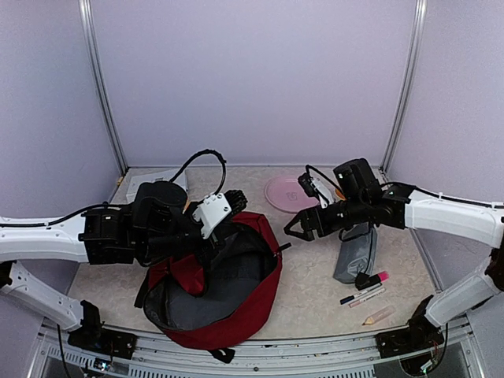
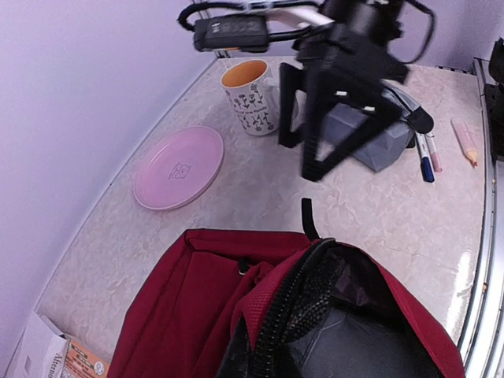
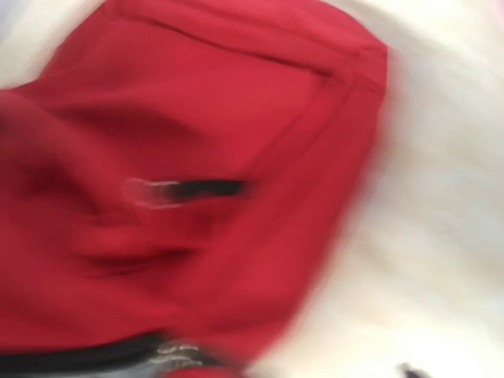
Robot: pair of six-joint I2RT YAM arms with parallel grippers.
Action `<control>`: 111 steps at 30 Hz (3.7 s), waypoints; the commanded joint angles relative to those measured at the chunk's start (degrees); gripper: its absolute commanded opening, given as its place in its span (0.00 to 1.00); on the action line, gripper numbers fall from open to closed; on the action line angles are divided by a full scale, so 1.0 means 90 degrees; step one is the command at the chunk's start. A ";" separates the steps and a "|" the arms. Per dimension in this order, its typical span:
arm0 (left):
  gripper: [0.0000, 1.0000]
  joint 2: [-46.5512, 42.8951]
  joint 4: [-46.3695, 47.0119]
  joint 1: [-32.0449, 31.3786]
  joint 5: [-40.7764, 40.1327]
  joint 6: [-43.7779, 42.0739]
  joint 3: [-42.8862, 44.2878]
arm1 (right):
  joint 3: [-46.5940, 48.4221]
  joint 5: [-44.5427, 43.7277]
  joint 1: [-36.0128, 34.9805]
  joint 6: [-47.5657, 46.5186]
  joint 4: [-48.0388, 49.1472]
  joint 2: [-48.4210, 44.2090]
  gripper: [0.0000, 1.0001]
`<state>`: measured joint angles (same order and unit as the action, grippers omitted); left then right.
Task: Pack the student bag
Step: Unzip the largest pocket of the student bag, then grab the largest pocket of the student bag, then place the largest pocket of the bag in the student bag, then grab the book from the book.
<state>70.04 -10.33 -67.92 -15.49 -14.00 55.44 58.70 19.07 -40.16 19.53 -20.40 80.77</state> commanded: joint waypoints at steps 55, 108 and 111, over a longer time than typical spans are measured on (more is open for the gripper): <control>0.81 0.3392 0.2049 0.5531 0.4518 0.2731 0.1281 | -0.0395 0.0462 0.0585 -0.0140 0.0949 0.1423 0.73; 0.99 0.4057 0.1602 0.8932 0.3604 0.4425 0.1190 | 0.3374 0.1866 -0.1139 -0.0685 0.0851 0.2715 0.56; 0.95 0.4459 0.1842 0.9050 0.4352 0.4366 0.1430 | 0.3303 0.1864 -0.1131 -0.0694 0.0851 0.2755 0.57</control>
<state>106.43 4.58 12.40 16.40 24.10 65.30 90.17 36.91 -50.46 14.37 -10.17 104.73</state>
